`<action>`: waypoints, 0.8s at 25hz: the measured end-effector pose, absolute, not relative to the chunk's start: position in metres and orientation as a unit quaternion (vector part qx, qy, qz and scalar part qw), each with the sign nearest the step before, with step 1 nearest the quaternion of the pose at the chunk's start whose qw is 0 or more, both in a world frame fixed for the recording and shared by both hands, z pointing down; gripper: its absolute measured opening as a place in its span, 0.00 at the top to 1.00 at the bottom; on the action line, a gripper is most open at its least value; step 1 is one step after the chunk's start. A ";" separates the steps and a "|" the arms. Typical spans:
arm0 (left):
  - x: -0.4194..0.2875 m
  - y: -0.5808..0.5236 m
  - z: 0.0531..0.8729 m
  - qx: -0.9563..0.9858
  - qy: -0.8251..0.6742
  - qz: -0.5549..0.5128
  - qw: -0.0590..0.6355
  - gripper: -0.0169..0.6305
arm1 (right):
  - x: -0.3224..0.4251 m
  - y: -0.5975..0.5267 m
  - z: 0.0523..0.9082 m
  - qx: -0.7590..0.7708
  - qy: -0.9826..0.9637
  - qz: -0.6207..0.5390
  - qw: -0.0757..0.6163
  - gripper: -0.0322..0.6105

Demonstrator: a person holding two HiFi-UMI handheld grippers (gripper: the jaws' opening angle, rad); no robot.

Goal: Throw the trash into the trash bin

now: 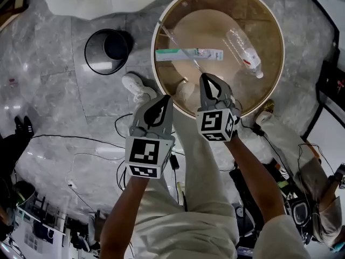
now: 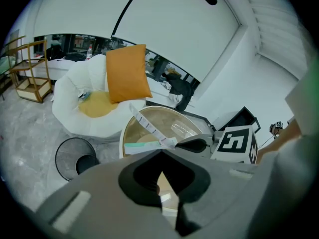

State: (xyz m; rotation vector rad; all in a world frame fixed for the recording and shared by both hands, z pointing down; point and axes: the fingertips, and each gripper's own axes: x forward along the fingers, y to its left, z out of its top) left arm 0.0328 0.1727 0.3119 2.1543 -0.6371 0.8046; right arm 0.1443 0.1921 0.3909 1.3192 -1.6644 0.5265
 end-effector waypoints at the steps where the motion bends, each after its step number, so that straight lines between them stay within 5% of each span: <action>1: 0.026 0.170 0.314 0.837 -0.252 0.316 0.368 0.97 | 0.137 0.189 0.391 0.532 -0.678 0.214 0.459 0.90; 20: -0.104 0.125 0.344 0.782 -0.354 0.314 0.405 0.97 | -0.010 0.121 0.396 0.460 -0.732 0.218 0.452 0.90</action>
